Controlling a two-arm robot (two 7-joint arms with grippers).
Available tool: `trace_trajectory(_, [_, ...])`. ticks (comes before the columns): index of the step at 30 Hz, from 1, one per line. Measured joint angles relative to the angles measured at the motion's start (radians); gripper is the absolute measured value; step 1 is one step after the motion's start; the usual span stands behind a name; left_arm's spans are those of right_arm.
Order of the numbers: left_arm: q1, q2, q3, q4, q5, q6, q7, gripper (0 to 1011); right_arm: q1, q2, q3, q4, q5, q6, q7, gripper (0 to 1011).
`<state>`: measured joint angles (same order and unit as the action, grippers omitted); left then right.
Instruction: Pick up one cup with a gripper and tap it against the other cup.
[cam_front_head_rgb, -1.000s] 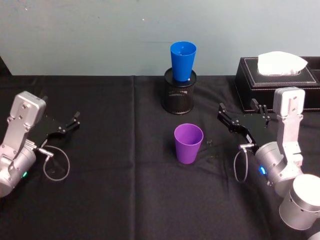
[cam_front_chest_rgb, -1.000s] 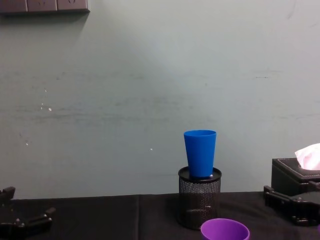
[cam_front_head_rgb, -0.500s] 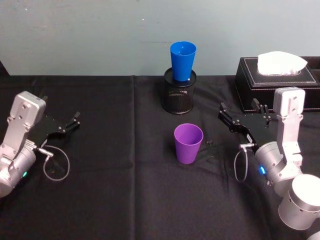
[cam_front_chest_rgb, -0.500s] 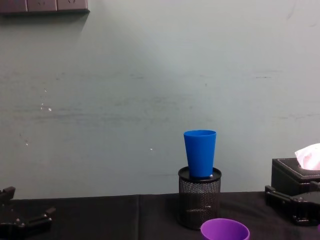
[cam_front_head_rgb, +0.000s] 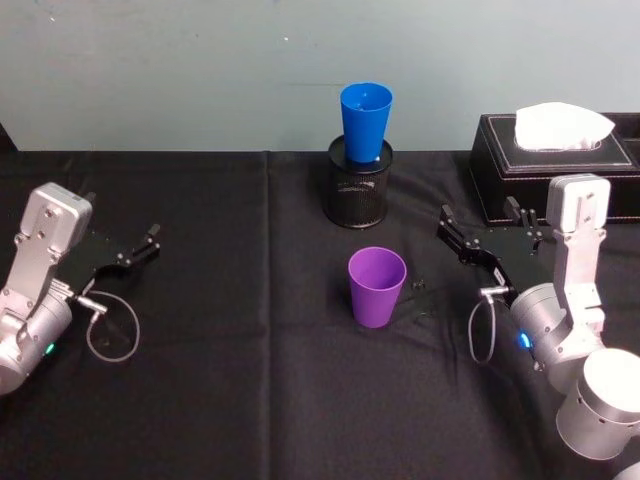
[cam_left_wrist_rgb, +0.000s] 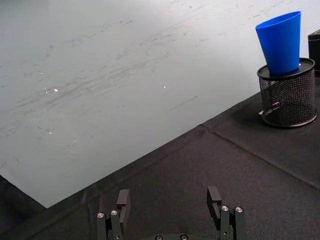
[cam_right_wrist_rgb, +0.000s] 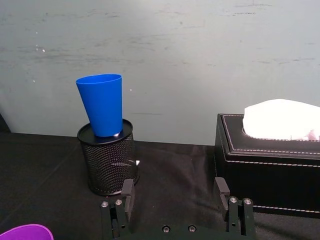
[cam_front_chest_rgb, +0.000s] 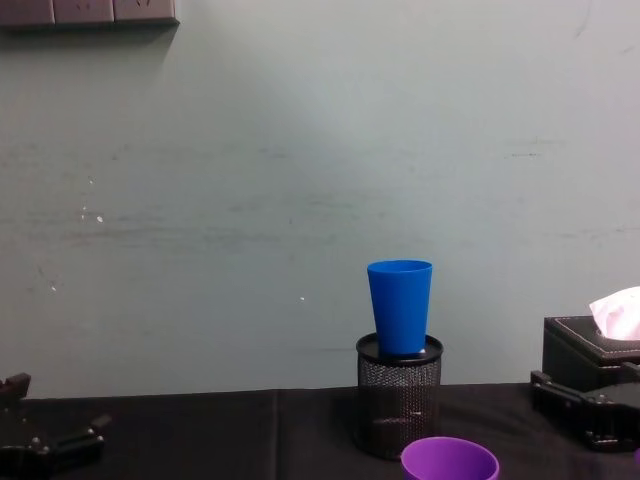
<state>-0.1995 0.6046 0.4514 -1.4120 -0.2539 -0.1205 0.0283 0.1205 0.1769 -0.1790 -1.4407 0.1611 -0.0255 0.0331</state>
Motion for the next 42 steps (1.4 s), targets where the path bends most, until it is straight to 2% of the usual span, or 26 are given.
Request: trace_trajectory(42, [0.0,0.0,0.0,0.0,0.0,0.0,0.0,1005,0.0,0.0,0.0,0.0,0.0,0.0,-0.002,1003])
